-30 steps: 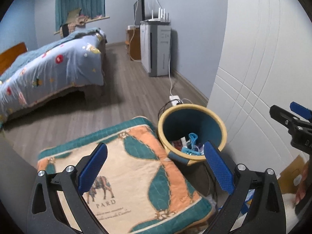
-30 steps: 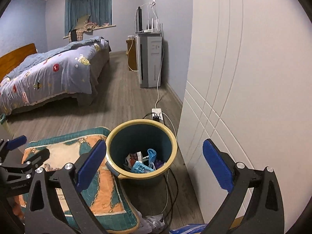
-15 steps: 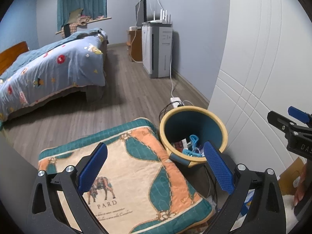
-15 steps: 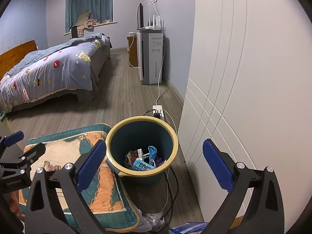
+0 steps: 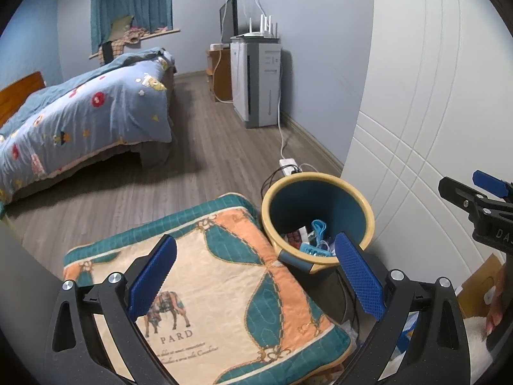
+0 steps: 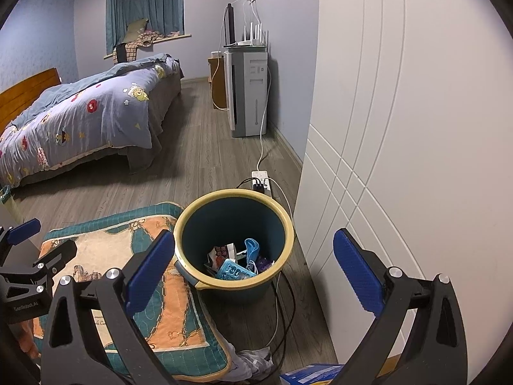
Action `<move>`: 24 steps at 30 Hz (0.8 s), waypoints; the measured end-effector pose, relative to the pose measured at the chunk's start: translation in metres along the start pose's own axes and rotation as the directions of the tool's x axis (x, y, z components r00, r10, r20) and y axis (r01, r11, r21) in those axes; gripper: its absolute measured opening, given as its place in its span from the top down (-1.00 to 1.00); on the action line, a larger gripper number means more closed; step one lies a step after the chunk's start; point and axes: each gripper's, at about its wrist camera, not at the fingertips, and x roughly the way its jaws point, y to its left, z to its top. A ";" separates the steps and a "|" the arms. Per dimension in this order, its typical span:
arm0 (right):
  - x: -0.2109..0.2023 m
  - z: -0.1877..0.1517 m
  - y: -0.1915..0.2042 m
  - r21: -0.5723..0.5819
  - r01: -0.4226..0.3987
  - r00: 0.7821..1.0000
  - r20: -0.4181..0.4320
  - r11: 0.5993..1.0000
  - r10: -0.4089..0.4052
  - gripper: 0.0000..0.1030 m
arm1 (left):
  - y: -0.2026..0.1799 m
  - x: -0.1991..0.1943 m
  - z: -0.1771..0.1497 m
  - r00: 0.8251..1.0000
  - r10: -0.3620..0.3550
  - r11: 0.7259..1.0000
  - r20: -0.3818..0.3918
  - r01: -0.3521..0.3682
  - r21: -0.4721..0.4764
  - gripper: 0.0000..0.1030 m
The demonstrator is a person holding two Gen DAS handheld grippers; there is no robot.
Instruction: Collect trash
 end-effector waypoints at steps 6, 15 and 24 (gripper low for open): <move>0.000 0.000 0.001 -0.001 0.000 1.000 0.001 1.000 0.000 -0.89 | 0.000 -0.001 -0.001 1.000 -0.004 1.000 0.000 0.004 0.001 -0.90; -0.001 0.000 0.001 -0.001 0.001 1.000 0.001 1.000 -0.001 -0.89 | 0.002 -0.002 0.000 1.000 -0.006 1.000 0.004 0.006 0.005 -0.90; -0.001 0.000 0.001 -0.002 0.001 1.000 0.000 1.000 -0.001 -0.89 | 0.001 -0.002 0.000 1.000 -0.009 1.000 0.002 0.009 0.009 -0.90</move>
